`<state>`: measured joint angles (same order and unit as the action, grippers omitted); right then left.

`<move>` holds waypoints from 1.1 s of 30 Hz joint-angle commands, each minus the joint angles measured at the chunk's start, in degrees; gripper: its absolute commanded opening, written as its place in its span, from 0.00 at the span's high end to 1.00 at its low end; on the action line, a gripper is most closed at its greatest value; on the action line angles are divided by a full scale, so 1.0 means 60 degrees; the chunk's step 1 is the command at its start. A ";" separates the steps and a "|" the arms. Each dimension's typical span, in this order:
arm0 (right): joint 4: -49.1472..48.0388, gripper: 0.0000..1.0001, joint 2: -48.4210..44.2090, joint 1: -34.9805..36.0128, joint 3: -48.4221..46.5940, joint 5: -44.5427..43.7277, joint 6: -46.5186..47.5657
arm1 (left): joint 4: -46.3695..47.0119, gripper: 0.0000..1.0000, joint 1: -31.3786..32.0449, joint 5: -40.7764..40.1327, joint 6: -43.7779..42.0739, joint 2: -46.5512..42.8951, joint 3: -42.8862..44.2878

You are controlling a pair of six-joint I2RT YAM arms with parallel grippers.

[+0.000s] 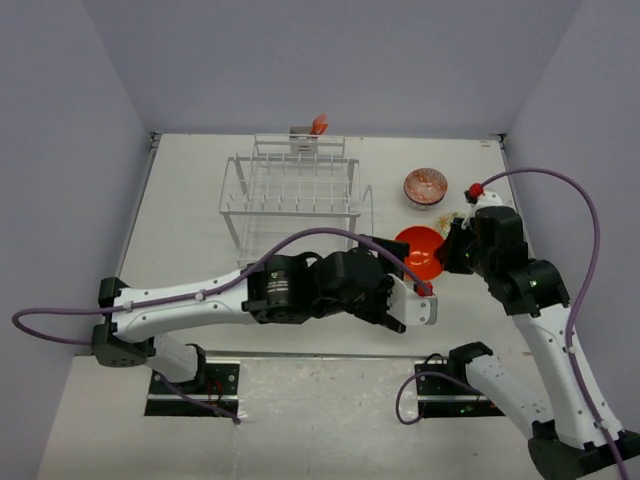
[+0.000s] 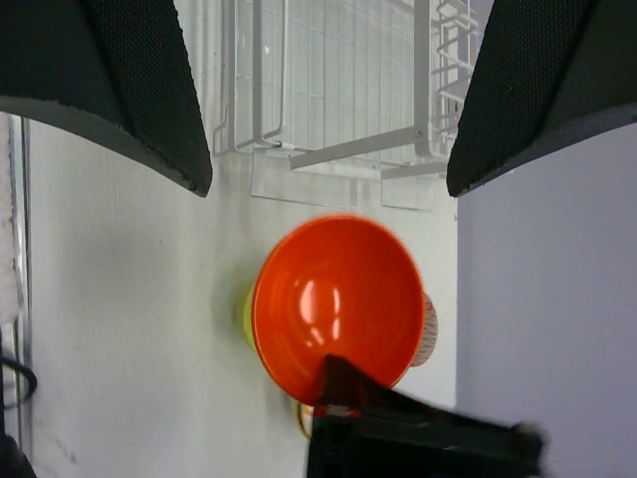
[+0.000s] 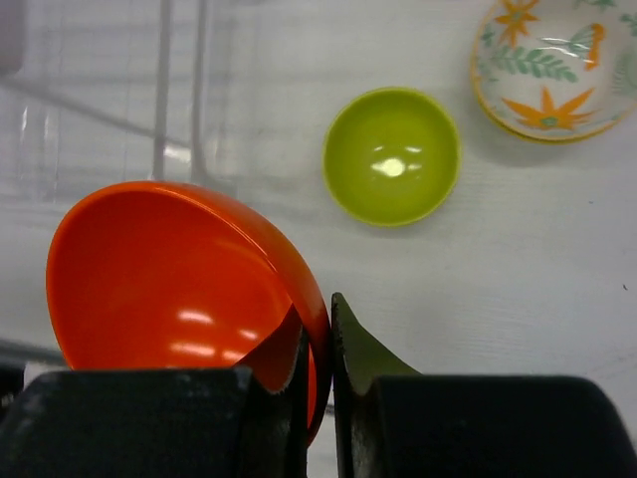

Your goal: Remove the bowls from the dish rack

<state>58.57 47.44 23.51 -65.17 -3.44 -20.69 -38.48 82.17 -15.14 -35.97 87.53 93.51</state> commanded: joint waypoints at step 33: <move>-0.7154 0.91 0.3915 -0.3596 0.4093 0.1130 -0.1591 | 0.2780 0.00 -0.5946 -0.0832 0.6873 -0.6091 -0.2856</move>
<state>19.00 70.91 2.17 -40.82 2.00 -29.45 -23.86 46.87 -20.36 3.99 52.10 77.12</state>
